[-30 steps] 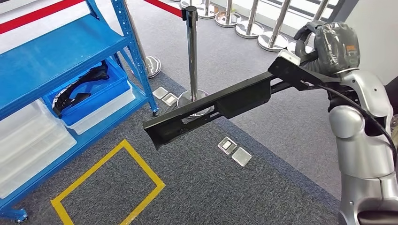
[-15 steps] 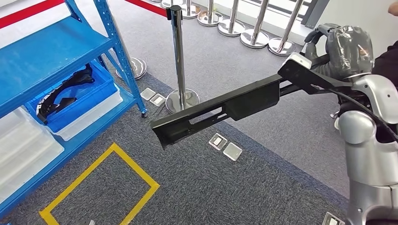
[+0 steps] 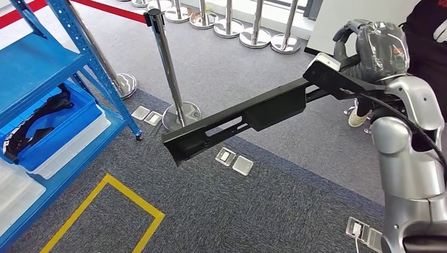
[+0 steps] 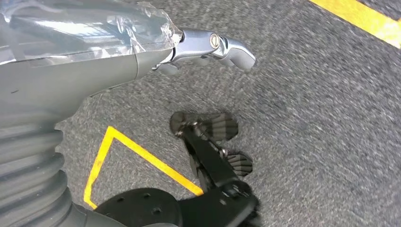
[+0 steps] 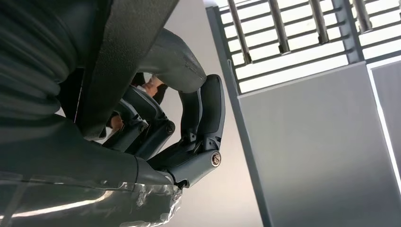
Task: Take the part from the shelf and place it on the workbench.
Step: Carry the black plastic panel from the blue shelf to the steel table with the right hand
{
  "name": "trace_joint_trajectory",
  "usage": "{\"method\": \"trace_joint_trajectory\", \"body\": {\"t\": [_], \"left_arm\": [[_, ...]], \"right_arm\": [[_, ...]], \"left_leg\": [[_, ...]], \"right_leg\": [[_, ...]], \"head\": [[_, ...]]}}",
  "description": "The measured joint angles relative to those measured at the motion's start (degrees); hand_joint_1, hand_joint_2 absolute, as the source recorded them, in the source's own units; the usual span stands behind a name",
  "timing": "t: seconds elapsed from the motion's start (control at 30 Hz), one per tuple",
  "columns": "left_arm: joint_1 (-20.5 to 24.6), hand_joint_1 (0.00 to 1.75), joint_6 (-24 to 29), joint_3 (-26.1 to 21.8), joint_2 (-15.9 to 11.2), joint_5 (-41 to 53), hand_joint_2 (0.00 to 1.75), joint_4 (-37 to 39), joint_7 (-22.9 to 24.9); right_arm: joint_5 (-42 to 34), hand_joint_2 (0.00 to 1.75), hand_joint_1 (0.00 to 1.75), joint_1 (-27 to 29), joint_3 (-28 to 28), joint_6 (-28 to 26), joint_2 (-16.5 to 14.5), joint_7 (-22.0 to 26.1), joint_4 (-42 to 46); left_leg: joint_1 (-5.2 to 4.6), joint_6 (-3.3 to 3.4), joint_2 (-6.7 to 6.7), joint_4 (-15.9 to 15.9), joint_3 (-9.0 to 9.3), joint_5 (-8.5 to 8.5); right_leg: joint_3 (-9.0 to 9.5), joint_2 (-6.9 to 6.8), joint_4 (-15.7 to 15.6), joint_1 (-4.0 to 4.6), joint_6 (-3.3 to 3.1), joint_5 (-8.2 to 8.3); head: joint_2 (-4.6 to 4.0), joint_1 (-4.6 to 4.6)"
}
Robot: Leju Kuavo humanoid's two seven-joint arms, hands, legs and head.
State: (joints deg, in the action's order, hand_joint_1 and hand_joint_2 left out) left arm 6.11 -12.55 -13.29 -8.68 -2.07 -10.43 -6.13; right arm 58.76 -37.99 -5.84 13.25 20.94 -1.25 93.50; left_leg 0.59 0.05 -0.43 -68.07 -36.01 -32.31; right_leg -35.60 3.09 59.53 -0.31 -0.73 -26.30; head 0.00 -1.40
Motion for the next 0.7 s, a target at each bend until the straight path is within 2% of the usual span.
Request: {"method": "trace_joint_trajectory", "body": {"t": [0.07, 0.1, 0.13, 0.2, 0.27, 0.33, 0.37, 0.4, 0.43, 0.47, 0.53, 0.6, 0.63, 0.7], "left_arm": [[0.0, 0.0, 0.0, 0.0, 0.0, -0.1, 1.75, 0.0, -0.1], [0.0, 0.0, 0.0, 0.0, 0.0, -0.2, 1.75, 0.0, -0.1], [-0.1, 0.0, 0.0, 0.0, -0.1, -0.2, 1.75, 0.0, -0.1], [0.0, 0.0, -0.1, 0.0, -0.1, -0.2, 1.75, 0.0, -0.2], [0.1, 0.0, -0.1, 0.0, 0.0, -0.2, 1.75, 0.0, -0.3], [0.1, 0.0, -0.1, 0.0, 0.0, -0.2, 1.75, 0.0, -0.3], [0.0, 0.0, -0.1, 0.0, 0.0, -0.2, 1.75, 0.0, -0.3], [0.0, 0.0, -0.1, 0.0, 0.0, -0.1, 1.75, 0.0, -0.3], [-0.1, 0.0, -0.1, 0.0, 0.0, -0.1, 1.75, 0.0, -0.3], [-0.1, 0.0, -0.1, 0.0, 0.0, 0.0, 1.75, 0.0, -0.3], [0.0, 0.0, 0.0, 0.0, 0.0, 0.1, 1.75, 0.0, -0.3], [0.1, 0.0, 0.0, 0.0, 0.0, 0.3, 1.75, 0.0, -0.1], [0.1, 0.0, 0.0, 0.0, 0.0, 0.4, 1.75, 0.0, -0.1], [0.2, 0.0, 0.0, 0.0, 0.0, 0.4, 1.75, 0.0, 0.1]], "right_arm": [[0.0, 1.75, 1.75, -0.3, 0.0, 0.0, 0.0, 0.0, 0.0], [0.0, 1.75, 1.75, -0.4, 0.0, 0.0, 0.0, 0.0, 0.0], [0.0, 1.75, 1.75, -0.5, 0.0, 0.0, 0.0, 0.0, 0.0], [0.0, 1.75, 1.75, -0.6, 0.0, 0.1, 0.0, 0.0, 0.0], [-0.1, 1.75, 1.75, -0.9, 0.0, 0.2, 0.1, 0.0, 0.0], [-0.2, 1.75, 1.75, -1.3, 0.0, 0.4, 0.2, 0.0, -0.1], [-0.2, 1.75, 1.75, -1.3, 0.0, 0.5, 0.2, 0.0, -0.1], [-0.3, 1.75, 1.75, -1.3, -0.1, 0.5, 0.2, 0.0, -0.2], [-0.3, 1.75, 1.75, -1.3, -0.1, 0.6, 0.2, 0.0, -0.2], [-0.3, 1.75, 1.75, -1.3, -0.1, 0.6, 0.2, 0.0, -0.2], [-0.3, 1.75, 1.75, -1.4, -0.1, 0.6, 0.2, 0.0, -0.3], [-0.3, 1.75, 1.75, -1.7, -0.1, 0.6, 0.2, -0.1, -0.3], [-0.3, 1.75, 1.75, -1.7, -0.1, 0.6, 0.2, -0.1, -0.3], [-0.3, 1.75, 1.75, -1.8, -0.1, 0.5, 0.2, -0.1, -0.3]], "left_leg": [[-0.1, 0.5, -1.93, 6.7, 2.97, 2.48], [-0.19, 0.61, -2.55, 8.2, 3.51, 2.78], [-0.36, 0.61, -2.67, 8.4, 3.58, 2.79], [-0.44, 1.0, -1.73, 9.0, 3.7, 3.24], [-0.27, 1.66, -0.67, 9.8, 3.9, 3.82], [-0.28, 2.01, 0.44, 10.2, 3.86, 4.12], [-0.3, 2.05, 1.02, 10.2, 3.78, 4.15], [-0.31, 2.06, 1.6, 10.2, 3.72, 4.15], [-0.31, 2.04, 2.17, 10.1, 3.7, 4.13], [-0.29, 2.0, 2.64, 10.1, 3.7, 4.1], [-0.22, 1.68, 3.53, 9.9, 3.74, 3.85], [-0.45, 1.12, 4.24, 9.5, 3.68, 3.53], [-0.58, 0.87, 4.54, 9.4, 3.68, 3.45], [-0.56, 0.34, 4.9, 9.3, 3.82, 3.23]], "right_leg": [[-0.2, 0.92, 0.1, -0.03, 0.24, 0.14], [-0.39, 1.37, 0.1, -0.16, 0.49, 0.29], [-0.59, 1.82, 0.1, -0.33, 0.8, 0.48], [-0.82, 2.41, 0.0, -0.52, 1.5, 0.67], [-1.66, 0.68, 1.8, -0.34, 2.03, -0.76], [-4.33, -1.83, 8.0, -0.3, 2.47, -4.34], [-5.99, -2.36, 11.8, -0.38, 2.71, -6.02], [-7.11, -2.55, 14.5, -0.49, 2.89, -6.87], [-7.27, -2.65, 15.3, -0.61, 3.02, -6.67], [-6.65, -2.77, 14.4, -0.7, 3.09, -5.77], [-2.36, -4.14, 6.5, -0.69, 3.04, -2.48], [0.74, -5.23, 0.2, -0.35, 2.34, -0.58], [0.89, -5.24, -0.4, -0.15, 1.91, -0.68], [0.8, -4.33, -0.6, -0.13, 1.12, -0.35]], "head": [[0.0, -0.19], [0.0, -0.22], [0.0, -0.18], [0.0, -0.25], [0.0, 0.11], [0.0, 0.89], [0.0, 1.29], [0.0, 1.57], [0.0, 1.82], [0.0, 2.04], [0.0, 2.51], [0.0, 2.86], [0.0, 2.88], [0.0, 2.65]]}}
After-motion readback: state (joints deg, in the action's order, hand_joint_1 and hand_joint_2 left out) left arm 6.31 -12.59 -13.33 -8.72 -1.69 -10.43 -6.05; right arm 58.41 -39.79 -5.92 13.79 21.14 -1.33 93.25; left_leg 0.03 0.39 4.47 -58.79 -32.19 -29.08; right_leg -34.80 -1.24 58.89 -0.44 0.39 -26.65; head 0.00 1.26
